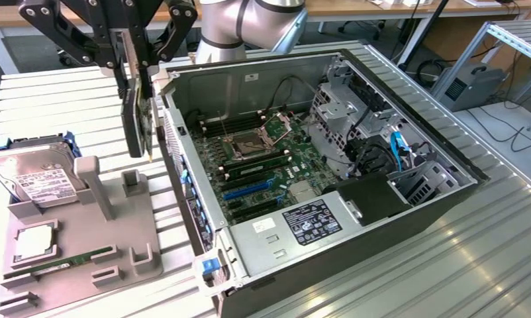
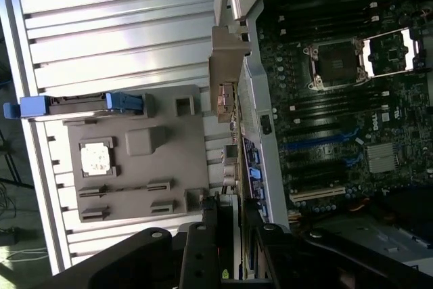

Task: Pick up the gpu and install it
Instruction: 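Pick up the gpu and move the gpu toward the slot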

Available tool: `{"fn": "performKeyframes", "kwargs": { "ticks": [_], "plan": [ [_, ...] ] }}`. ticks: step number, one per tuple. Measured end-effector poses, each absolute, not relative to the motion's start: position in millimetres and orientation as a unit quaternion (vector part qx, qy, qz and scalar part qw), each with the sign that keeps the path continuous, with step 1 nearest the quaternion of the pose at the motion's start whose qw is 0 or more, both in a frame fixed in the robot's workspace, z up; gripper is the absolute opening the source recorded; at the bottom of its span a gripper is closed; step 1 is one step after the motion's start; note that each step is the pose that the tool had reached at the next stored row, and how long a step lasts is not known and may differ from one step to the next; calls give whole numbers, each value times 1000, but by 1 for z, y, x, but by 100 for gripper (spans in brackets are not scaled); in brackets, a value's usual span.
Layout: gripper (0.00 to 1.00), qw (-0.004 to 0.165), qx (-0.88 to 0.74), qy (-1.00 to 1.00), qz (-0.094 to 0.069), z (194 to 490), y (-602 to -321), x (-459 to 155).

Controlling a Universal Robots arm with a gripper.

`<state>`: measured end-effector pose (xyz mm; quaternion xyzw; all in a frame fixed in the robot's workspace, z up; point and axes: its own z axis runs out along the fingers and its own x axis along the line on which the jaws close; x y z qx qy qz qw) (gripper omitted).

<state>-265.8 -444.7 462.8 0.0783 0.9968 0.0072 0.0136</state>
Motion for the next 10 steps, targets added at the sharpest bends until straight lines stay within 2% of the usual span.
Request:
{"fn": "performKeyframes", "kwargs": {
  "ticks": [10],
  "plan": [
    [27, 14, 78, 997, 7, 463, -445, -257]
  ]
}}
